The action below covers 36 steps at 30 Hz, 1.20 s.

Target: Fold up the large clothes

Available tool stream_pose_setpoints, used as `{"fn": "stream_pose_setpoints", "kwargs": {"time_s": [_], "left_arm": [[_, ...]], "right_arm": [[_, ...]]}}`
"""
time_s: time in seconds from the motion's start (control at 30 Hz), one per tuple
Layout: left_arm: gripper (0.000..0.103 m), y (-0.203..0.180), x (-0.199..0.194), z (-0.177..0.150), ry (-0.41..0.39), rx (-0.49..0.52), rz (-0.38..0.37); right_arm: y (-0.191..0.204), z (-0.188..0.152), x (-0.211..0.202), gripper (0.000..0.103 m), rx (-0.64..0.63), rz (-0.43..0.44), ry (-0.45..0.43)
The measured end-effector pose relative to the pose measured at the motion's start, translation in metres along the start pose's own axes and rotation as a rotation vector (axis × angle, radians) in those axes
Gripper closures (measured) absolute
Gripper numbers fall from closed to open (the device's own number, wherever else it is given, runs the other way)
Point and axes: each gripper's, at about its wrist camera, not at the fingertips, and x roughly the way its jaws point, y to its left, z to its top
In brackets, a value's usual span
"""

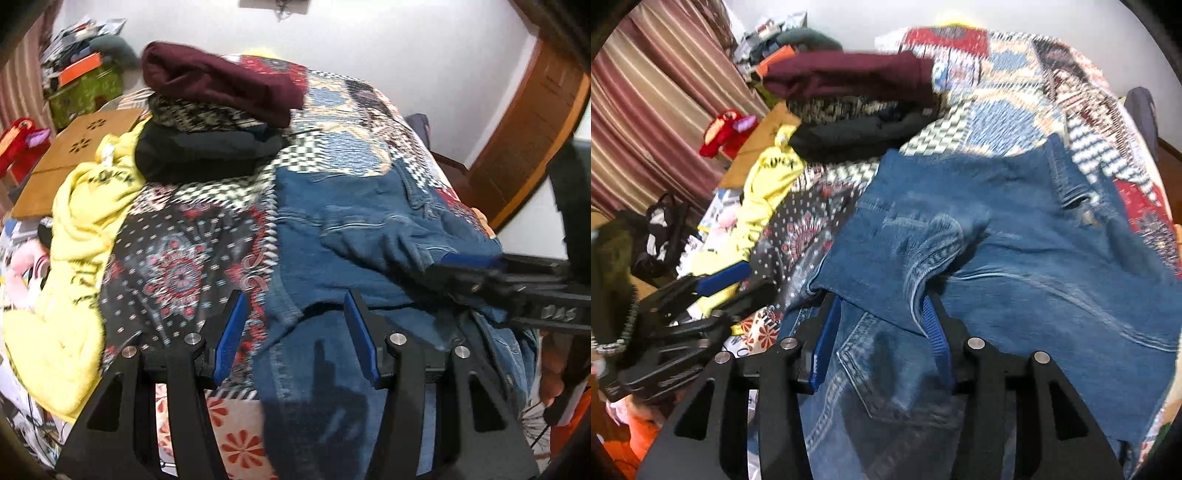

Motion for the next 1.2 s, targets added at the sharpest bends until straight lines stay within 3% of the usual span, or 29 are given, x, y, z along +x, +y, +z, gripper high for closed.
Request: {"fn": "stream_pose_setpoints", "kwargs": {"time_s": [0.23, 0.37, 0.43, 0.6, 0.77, 0.9, 0.93, 1.0, 1.1, 1.2], "left_arm": [[0.049, -0.048, 0.021, 0.024, 0.038, 0.089, -0.101], [0.049, -0.069, 0.054, 0.042, 0.139, 0.091, -0.182], [0.049, -0.079, 0.072, 0.048, 0.18, 0.11, -0.184], [0.049, -0.092, 0.11, 0.047, 0.246, 0.155, -0.118], [0.049, -0.099, 0.111, 0.043, 0.226, 0.223, -0.07], [0.058, -0.089, 0.102, 0.04, 0.177, 0.24, -0.036], [0.057, -0.085, 0.1, 0.04, 0.167, 0.235, -0.015], [0.044, -0.071, 0.096, 0.036, 0.15, 0.22, 0.005], [0.044, -0.051, 0.093, 0.028, 0.176, 0.16, -0.043], [0.044, -0.04, 0.086, 0.017, 0.169, 0.129, -0.033]], "right_arm": [[-0.044, -0.006, -0.063, 0.059, 0.014, -0.144, -0.194], [-0.08, -0.018, -0.091, 0.059, 0.046, -0.263, -0.231], [-0.097, -0.027, -0.1, 0.058, 0.069, -0.322, -0.237], [-0.14, -0.056, -0.101, 0.053, 0.18, -0.397, -0.207], [-0.179, -0.089, -0.059, 0.053, 0.315, -0.45, -0.104], [-0.2, -0.115, -0.027, 0.053, 0.421, -0.392, -0.023], [-0.201, -0.119, -0.023, 0.053, 0.43, -0.392, -0.023], [-0.194, -0.121, -0.021, 0.053, 0.397, -0.418, -0.047], [-0.185, -0.119, -0.018, 0.043, 0.352, -0.444, -0.041], [-0.183, -0.118, -0.014, 0.04, 0.338, -0.464, -0.041]]}}
